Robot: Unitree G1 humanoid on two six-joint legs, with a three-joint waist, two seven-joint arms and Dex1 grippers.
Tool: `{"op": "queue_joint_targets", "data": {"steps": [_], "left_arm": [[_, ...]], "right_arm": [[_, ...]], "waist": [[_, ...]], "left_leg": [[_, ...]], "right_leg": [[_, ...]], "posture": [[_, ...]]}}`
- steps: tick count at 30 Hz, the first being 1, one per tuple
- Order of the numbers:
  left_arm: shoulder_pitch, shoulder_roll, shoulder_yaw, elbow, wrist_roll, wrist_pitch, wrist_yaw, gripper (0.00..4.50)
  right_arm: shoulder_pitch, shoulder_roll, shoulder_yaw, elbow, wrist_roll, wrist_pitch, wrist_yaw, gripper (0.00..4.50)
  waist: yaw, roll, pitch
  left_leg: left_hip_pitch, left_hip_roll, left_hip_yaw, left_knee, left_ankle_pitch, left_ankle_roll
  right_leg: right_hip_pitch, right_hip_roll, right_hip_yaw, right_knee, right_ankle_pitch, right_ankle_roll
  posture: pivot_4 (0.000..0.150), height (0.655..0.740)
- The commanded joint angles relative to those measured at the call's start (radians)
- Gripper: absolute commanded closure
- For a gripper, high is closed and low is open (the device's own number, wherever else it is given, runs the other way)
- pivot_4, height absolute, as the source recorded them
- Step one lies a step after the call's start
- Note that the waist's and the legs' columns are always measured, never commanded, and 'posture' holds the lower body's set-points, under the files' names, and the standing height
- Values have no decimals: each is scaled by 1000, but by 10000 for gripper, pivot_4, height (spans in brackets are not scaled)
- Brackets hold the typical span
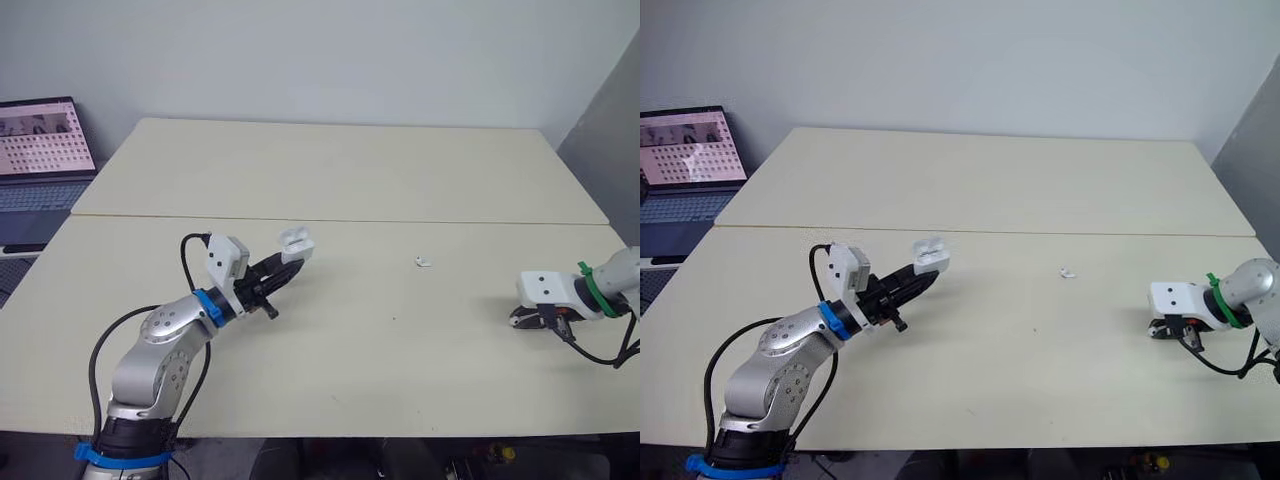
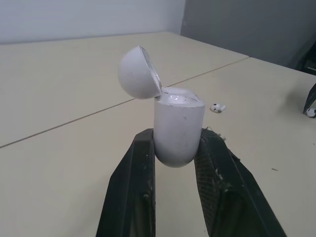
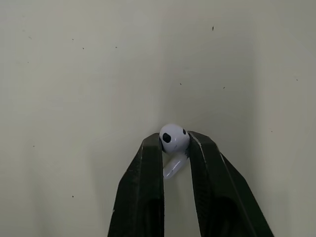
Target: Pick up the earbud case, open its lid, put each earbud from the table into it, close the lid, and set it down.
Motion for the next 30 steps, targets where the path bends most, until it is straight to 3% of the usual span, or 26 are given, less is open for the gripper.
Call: {"op": "queue_joint_targets", "data": {"steps": [1,12,30], "left_arm": [[0,9,25,-61,-18,0,8,37761],[-3,5,24,-67,-24,6,19,37761],[-13,0,12,-69,-22,7,25,37761]], "right_arm": [[6,9,1,59,-59,-10,-17,24925],[7,25,-35,23,-54,61,-12,24925],[43,51,-84,-97,-15,338,21,24925]], "waist": [[6,0,0],[6,-1,-1],[4,-1,-1]], "left_leg": [[0,0,0,1,0,0],[0,0,-1,4,0,0],[0,1,-3,3,0,0]], "right_leg": [[0,0,0,0,0,0],[2,0,-1,1,0,0],[2,1,-3,1,0,0]], "posture": [[1500,7400],[1500,7400],[1500,7400]]}}
